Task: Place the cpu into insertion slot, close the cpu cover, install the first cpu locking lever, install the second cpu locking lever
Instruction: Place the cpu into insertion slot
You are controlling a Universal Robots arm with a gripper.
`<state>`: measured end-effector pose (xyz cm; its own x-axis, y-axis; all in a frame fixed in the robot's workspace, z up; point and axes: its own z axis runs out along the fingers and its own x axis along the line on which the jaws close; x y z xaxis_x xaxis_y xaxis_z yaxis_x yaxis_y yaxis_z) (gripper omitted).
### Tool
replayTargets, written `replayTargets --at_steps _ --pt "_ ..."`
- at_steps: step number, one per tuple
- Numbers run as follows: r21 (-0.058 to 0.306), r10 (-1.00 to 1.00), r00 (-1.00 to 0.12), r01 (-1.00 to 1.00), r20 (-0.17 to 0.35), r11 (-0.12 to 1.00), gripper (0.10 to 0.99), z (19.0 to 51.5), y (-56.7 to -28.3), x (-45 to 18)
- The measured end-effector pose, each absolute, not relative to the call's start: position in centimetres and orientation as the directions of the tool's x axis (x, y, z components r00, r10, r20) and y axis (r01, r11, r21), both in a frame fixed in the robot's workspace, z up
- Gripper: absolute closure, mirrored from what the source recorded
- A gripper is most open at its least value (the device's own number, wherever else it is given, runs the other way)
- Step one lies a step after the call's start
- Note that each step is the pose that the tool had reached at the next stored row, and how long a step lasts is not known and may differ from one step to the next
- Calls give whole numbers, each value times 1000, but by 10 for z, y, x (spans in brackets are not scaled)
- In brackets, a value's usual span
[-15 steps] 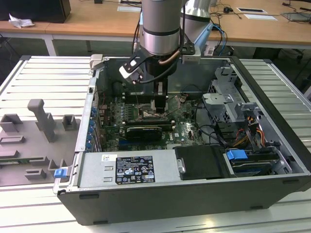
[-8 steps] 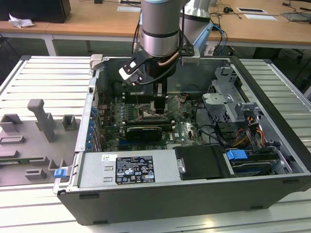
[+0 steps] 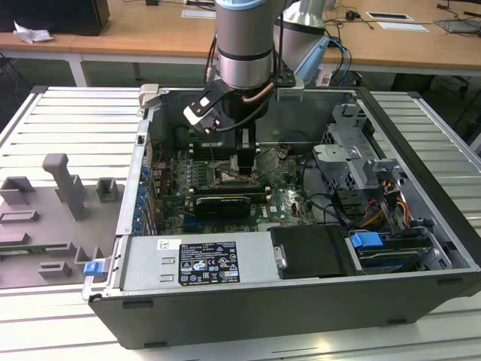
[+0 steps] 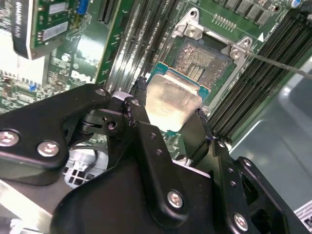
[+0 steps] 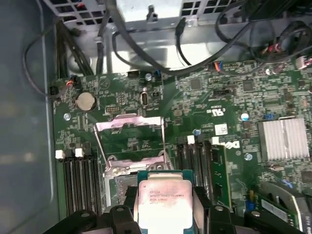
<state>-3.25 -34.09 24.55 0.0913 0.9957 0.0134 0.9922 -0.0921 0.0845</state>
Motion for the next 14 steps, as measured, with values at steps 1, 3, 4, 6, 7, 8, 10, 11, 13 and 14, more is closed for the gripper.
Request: replayTargets --at_steps 1,3,4,6,7,8,10,11,13,14 --pt "84 996 89 992 13 -89 553 244 -340 -34" --pt "85 997 82 993 13 -83 553 238 -334 -36" --pt "85 997 77 993 13 -78 553 235 -329 -36" --pt "85 999 49 995 14 -50 553 233 -328 -37" --pt "85 999 34 996 13 -35 553 232 -327 -37" --pt "85 1000 19 996 13 -20 553 230 -327 -37" --pt "85 1000 10 996 13 -11 553 226 -325 -41" --pt "85 1000 8 996 13 -9 553 226 -325 -43" --pt "85 1000 7 996 14 -8 553 224 -325 -44" --pt "85 1000 7 996 14 -8 553 224 -325 -45"
